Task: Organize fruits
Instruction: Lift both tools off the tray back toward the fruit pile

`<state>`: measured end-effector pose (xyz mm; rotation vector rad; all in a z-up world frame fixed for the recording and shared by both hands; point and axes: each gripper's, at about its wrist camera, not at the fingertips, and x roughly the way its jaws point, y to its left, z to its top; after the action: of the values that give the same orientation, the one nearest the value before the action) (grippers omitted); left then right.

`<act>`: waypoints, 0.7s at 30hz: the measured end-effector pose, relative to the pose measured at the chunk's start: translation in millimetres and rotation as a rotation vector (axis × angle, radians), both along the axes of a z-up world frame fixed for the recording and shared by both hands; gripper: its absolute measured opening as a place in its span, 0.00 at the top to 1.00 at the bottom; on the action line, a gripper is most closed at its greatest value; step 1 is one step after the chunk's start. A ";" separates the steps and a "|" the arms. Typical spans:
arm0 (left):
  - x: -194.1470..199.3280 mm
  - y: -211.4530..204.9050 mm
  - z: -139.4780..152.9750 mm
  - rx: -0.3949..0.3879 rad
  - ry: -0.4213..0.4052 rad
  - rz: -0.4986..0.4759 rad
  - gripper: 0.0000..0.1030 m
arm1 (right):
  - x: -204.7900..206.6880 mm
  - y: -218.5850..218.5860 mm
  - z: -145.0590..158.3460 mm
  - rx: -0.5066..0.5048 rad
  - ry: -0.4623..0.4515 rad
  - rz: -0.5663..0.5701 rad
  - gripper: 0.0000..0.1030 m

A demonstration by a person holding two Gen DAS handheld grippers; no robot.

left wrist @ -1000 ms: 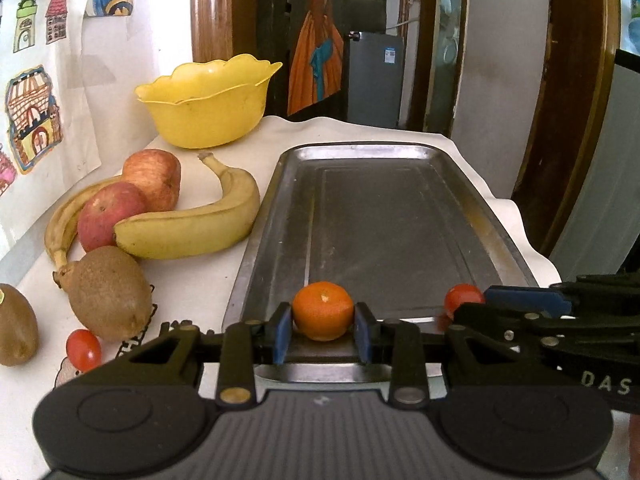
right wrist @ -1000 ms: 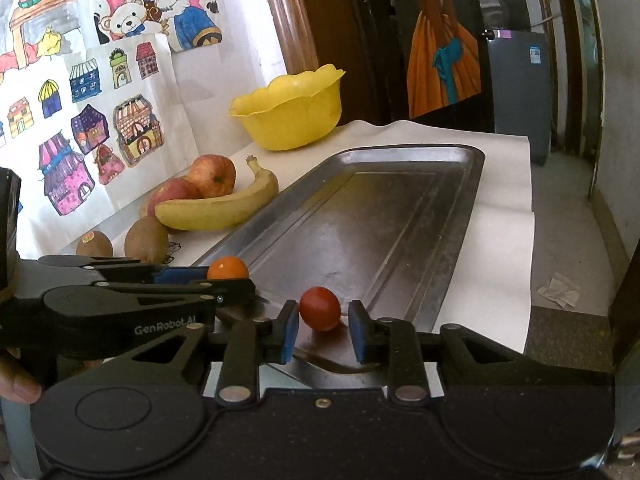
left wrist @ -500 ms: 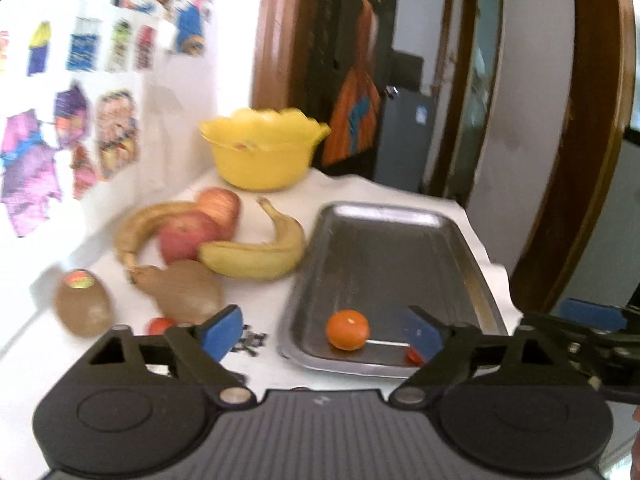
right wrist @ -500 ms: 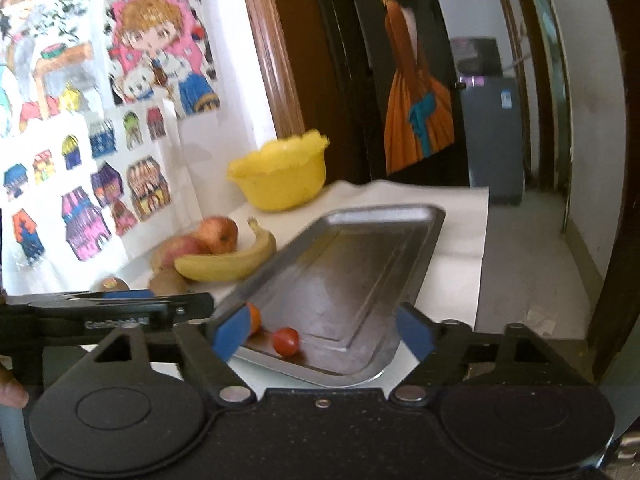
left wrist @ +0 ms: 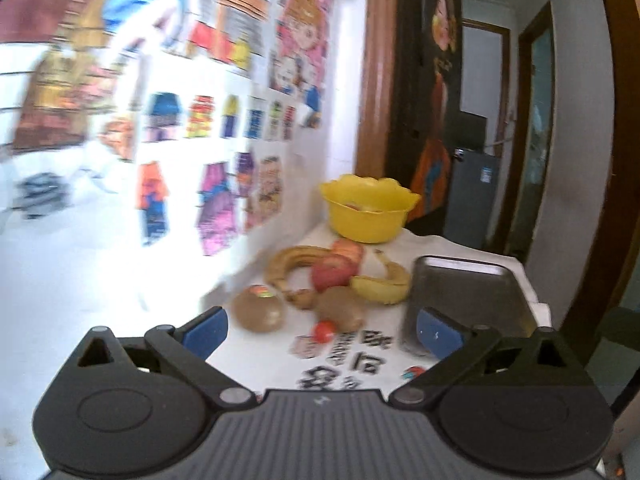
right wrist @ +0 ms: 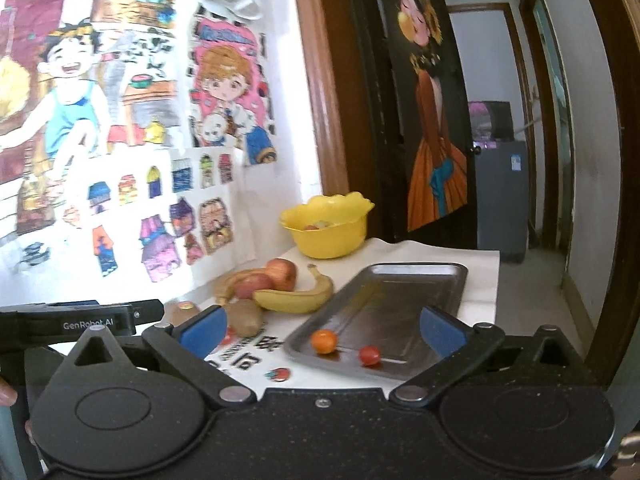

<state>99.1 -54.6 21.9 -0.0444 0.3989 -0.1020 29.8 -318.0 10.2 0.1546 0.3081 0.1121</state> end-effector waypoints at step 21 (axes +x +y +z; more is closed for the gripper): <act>-56.0 99.0 21.8 0.079 -0.029 0.125 0.01 | -41.8 141.6 25.6 -0.041 0.017 0.123 0.01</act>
<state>43.0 44.4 43.6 0.0104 0.3696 0.0360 -11.9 -176.4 35.8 0.0964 0.3369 0.2263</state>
